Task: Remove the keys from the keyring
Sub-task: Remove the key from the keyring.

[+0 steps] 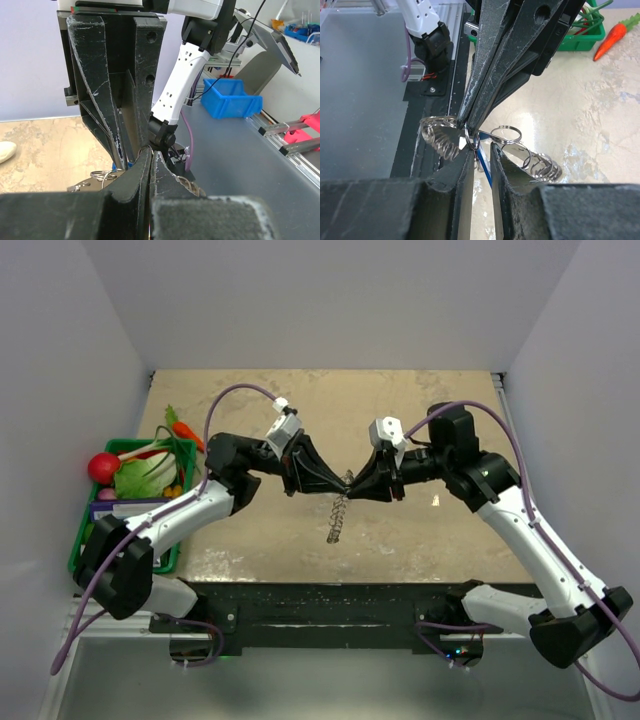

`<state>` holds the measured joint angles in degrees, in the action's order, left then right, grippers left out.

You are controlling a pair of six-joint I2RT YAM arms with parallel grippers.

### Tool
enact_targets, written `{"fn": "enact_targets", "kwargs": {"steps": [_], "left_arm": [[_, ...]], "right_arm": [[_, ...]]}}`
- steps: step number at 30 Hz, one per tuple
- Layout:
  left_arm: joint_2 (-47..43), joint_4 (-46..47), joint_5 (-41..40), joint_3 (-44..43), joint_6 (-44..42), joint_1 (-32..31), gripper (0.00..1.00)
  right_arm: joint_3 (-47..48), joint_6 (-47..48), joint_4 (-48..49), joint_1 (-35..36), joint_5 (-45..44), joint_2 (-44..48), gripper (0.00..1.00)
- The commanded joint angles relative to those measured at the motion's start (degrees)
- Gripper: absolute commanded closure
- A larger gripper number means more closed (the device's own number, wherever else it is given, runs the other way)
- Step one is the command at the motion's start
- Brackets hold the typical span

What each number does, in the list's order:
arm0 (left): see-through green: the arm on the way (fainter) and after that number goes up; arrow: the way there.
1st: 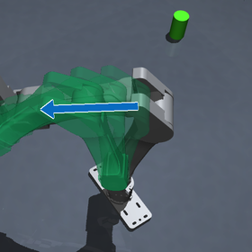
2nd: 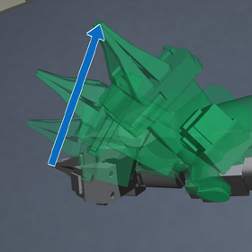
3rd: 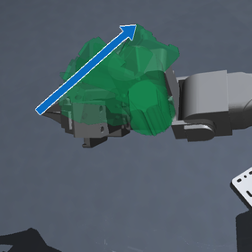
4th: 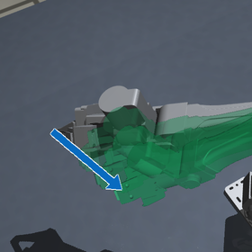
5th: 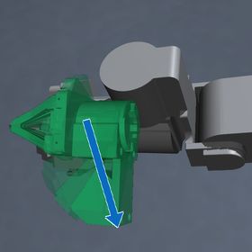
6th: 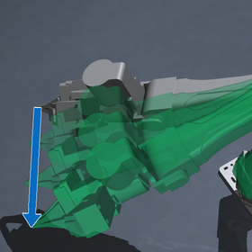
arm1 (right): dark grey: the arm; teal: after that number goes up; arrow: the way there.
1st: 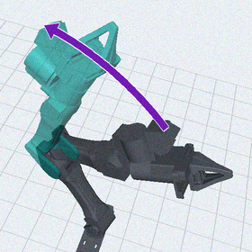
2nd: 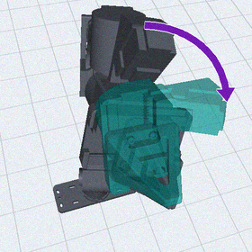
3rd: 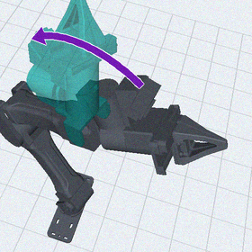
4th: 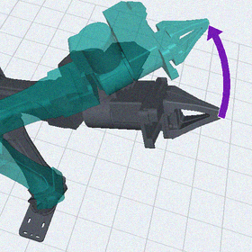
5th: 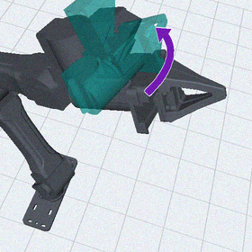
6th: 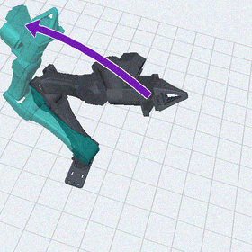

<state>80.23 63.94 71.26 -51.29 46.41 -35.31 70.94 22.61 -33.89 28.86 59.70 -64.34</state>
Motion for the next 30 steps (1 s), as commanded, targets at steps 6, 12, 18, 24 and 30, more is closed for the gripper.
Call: {"fn": "enact_targets", "kwargs": {"steps": [6, 12, 18, 24, 30], "left_arm": [[-1.4, 1.8, 0.8, 1.2, 1.0, 0.2, 1.00], [-1.3, 1.8, 0.2, 1.4, 1.0, 0.6, 1.00], [-1.3, 2.7, -0.2, 1.5, 1.7, 0.9, 1.00], [-1.6, -4.2, -0.2, 0.8, -4.0, 1.1, 0.86], [-2.5, -13.6, 0.2, -1.4, -9.8, 1.9, 0.64]], "right_arm": [[3.8, 1.1, 4.1, -0.5, 3.0, 1.8, 0.82], [2.8, 1.6, 4.4, -0.4, 4.4, 2.2, 0.87], [2.7, 2.9, 3.7, -0.5, 4.5, 1.5, 1.00], [5.1, 4.3, 0.1, -0.4, 1.9, 0.6, 1.00], [8.3, 8.1, -7.2, -0.3, -2.0, -1.1, 1.00]]}}
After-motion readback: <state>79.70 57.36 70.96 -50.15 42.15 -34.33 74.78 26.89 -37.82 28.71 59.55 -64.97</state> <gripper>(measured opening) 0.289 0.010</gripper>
